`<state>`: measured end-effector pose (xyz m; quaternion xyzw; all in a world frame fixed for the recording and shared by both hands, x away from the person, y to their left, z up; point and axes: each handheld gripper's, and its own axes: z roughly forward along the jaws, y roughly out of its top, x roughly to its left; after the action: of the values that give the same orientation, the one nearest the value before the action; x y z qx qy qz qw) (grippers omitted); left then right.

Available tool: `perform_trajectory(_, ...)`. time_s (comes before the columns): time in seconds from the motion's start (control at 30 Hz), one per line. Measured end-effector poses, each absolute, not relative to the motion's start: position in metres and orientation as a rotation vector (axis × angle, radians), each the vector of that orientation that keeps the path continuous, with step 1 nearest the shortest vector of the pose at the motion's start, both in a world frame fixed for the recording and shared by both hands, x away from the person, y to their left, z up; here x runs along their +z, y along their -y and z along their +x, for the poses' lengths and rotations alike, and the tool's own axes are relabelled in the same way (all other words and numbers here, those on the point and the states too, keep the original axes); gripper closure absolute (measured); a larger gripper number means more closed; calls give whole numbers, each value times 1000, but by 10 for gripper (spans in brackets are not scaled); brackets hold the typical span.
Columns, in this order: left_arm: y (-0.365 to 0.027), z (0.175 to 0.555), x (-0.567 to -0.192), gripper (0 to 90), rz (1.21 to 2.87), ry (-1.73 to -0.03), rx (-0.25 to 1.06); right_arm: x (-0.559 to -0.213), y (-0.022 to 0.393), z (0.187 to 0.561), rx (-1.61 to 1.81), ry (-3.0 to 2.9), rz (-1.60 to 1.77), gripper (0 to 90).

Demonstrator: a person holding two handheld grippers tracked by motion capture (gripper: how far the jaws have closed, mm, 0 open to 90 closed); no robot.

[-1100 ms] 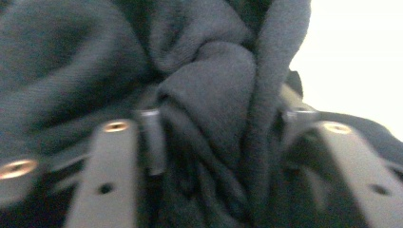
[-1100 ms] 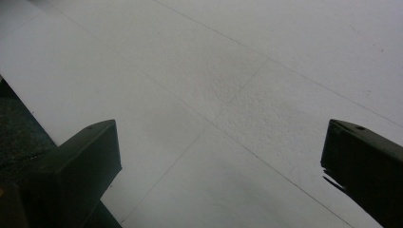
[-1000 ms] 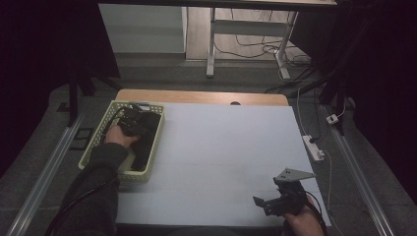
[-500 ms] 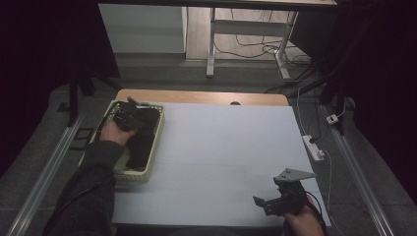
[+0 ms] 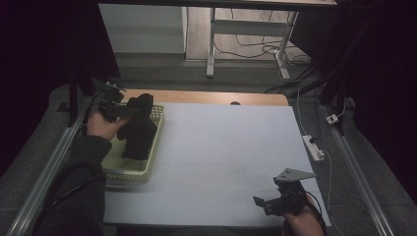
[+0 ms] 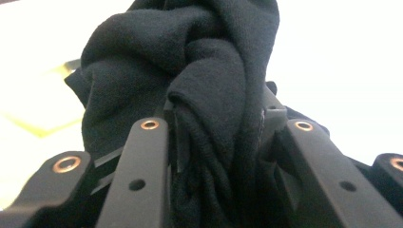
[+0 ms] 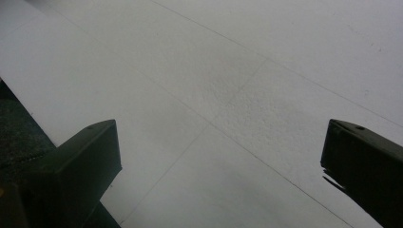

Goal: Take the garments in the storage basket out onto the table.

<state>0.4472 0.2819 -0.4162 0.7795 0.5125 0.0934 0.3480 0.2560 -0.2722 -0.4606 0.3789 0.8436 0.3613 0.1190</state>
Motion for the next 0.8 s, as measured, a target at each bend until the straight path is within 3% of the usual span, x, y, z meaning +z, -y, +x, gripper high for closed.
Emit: perform_trajectory(0.8,-244,426,-331,662,2018,-1100,255,-460,275,255,1081,-2449,1117,0)
